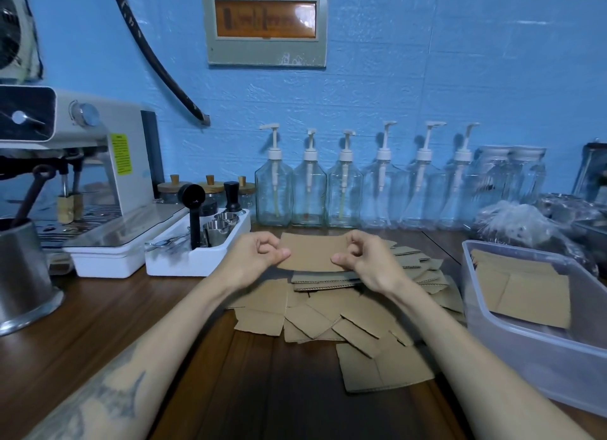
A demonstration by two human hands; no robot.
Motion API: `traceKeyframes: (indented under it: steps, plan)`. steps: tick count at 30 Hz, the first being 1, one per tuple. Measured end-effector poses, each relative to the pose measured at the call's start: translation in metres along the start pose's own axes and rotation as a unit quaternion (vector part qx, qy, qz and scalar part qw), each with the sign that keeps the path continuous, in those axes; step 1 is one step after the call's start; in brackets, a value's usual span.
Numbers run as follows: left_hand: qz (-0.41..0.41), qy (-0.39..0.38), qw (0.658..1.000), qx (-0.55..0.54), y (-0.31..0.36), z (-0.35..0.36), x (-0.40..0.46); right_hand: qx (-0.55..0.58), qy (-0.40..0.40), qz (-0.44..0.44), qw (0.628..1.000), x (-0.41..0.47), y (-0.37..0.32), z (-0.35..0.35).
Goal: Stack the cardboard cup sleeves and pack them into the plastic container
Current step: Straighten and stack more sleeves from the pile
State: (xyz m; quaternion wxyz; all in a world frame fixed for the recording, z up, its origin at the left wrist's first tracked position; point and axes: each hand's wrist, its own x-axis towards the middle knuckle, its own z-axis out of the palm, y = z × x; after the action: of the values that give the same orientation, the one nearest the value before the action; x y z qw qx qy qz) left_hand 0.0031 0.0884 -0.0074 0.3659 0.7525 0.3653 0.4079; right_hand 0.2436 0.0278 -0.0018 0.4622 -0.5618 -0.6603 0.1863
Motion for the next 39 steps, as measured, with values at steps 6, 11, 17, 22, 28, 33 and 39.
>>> traceKeyframes:
  steps: [6, 11, 17, 22, 28, 33, 39]
  plan:
    - [-0.018, -0.006, 0.994, 0.11, -0.006, -0.011, -0.009, -0.003, -0.009, 0.01, 1.0, 0.003, 0.005, 0.001]
    - [-0.038, -0.096, 0.974, 0.204, -0.011, -0.029, -0.024, -0.004, -0.015, 0.027, 1.0, 0.003, 0.011, 0.001]
    - [-0.052, -0.139, 0.97, 0.192, -0.009, -0.027, -0.03, 0.008, -0.014, 0.034, 0.999, 0.001, 0.011, 0.003]
    - [-0.055, -0.125, 0.978, 0.157, -0.007, -0.026, -0.027, 0.015, -0.012, 0.038, 0.999, -0.001, 0.013, 0.002]
    - [-0.063, -0.105, 0.989, 0.088, -0.008, -0.029, -0.027, 0.031, -0.02, 0.035, 0.999, -0.003, 0.009, 0.002]
    - [-0.084, -0.076, 0.99, -0.079, 0.005, -0.039, -0.026, 0.06, -0.021, 0.048, 0.997, -0.004, 0.007, 0.002]
    - [-0.051, 0.066, 0.986, -0.147, 0.01, -0.035, -0.021, 0.055, -0.02, 0.047, 0.997, -0.003, 0.006, 0.003]
